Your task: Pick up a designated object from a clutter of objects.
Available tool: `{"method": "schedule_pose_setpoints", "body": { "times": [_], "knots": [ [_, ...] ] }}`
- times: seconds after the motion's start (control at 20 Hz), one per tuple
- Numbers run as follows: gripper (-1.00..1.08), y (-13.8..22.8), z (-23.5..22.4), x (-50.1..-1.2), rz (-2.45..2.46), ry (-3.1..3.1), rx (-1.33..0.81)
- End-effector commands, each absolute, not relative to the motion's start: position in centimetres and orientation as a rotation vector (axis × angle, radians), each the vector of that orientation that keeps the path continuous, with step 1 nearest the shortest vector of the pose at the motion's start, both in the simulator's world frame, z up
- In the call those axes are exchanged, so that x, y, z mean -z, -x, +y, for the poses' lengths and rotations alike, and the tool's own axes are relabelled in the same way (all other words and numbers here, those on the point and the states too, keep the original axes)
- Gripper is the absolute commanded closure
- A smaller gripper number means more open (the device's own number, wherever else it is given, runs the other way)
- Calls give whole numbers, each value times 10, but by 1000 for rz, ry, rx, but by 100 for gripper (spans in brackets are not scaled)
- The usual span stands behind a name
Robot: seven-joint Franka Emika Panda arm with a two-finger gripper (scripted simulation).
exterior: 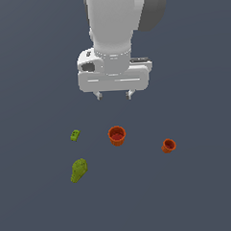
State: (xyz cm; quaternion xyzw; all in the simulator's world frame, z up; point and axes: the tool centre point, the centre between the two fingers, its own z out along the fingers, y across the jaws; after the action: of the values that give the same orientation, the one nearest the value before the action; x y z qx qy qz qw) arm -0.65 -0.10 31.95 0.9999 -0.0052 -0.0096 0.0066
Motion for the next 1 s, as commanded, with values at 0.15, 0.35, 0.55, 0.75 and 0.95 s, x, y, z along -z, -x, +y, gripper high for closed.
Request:
{"method": "schedule_pose_setpoints", "body": {
  "times": [0.15,0.35,0.55,0.75,0.95],
  "knots": [
    [-92,5,-6,-322,-17,-3125,23],
    [-92,2,-22,-333,-20,-3115,-1],
    [-92,2,-24,-335,-19,-3113,-5],
    [-92,-1,-26,-332,-39,-3116,-4],
    [-92,-10,-31,-325,-94,-3120,-3]
  ]
}}
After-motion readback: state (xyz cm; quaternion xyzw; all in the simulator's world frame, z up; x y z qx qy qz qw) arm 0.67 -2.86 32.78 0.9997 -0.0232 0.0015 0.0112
